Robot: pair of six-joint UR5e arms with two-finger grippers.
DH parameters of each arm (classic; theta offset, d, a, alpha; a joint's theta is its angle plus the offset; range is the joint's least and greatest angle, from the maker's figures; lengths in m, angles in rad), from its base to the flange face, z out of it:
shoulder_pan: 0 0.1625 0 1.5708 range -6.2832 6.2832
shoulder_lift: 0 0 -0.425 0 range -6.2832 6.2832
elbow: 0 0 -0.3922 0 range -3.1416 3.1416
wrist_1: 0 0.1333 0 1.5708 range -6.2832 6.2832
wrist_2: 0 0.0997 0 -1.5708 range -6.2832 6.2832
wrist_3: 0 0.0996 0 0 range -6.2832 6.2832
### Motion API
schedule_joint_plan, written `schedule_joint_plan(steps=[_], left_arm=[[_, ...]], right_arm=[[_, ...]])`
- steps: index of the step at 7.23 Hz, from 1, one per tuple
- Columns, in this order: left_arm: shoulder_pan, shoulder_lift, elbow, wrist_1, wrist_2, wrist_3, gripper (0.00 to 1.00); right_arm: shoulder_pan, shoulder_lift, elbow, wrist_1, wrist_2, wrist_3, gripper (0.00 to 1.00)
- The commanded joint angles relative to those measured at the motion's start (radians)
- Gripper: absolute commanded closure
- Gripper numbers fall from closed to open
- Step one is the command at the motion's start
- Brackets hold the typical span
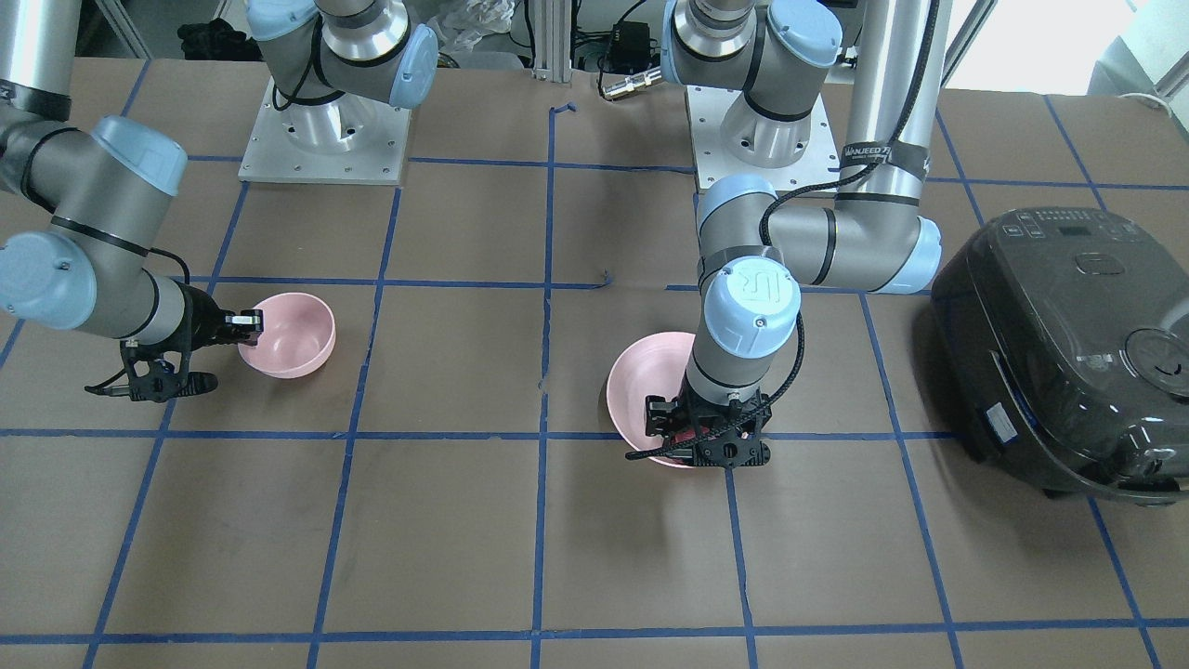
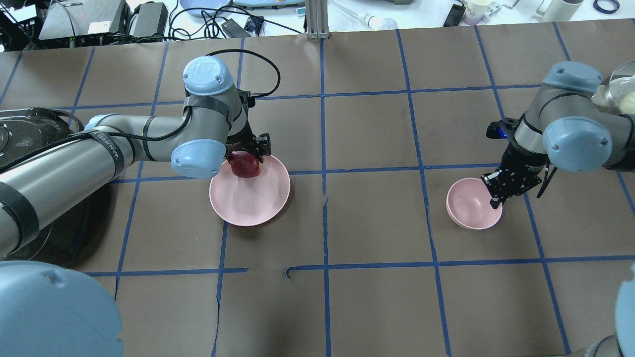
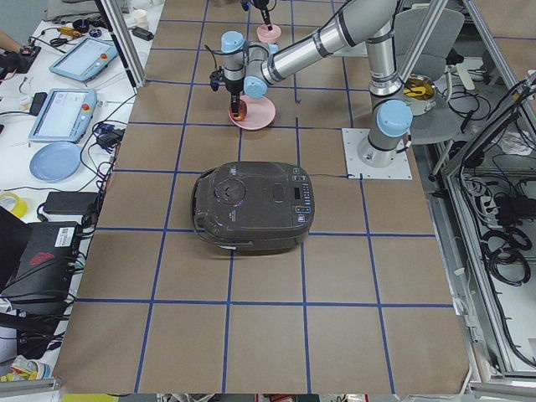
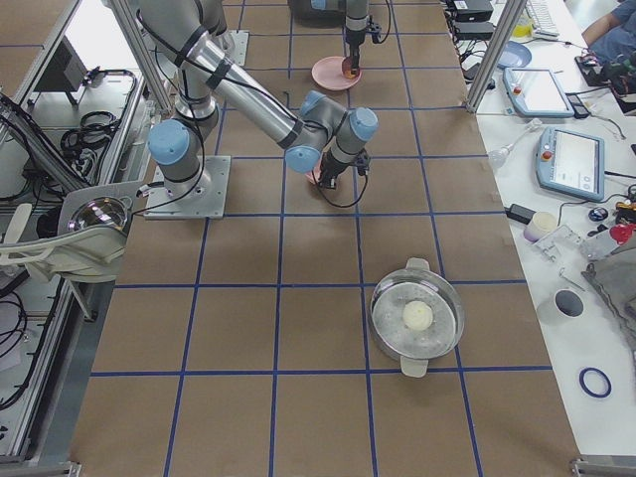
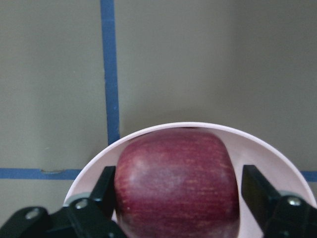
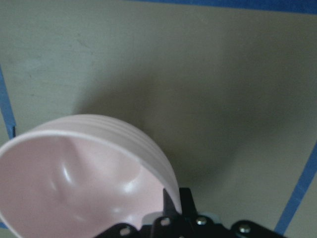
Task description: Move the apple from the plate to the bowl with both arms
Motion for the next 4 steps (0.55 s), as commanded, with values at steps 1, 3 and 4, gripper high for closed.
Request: schedule_joint_plan(steps=[1, 3, 4], left_arm=[[-0.003, 0.031, 0.004, 0.005, -0.004, 0.007, 0.61], [-0.008, 0.068, 0.012, 0.0, -0.003, 0.007, 0.67], [-0.003, 0.089, 0.017, -0.009, -0.003, 0.007, 0.7]], right_arm=[[0.025, -0.027, -0.028, 0.088, 0.102, 0.045, 1.0], [0.123, -0.018, -0.035, 0.081, 0.189, 0.214, 1.0], [0.236, -0.012, -0.036, 0.048, 0.199, 0.312, 1.0]])
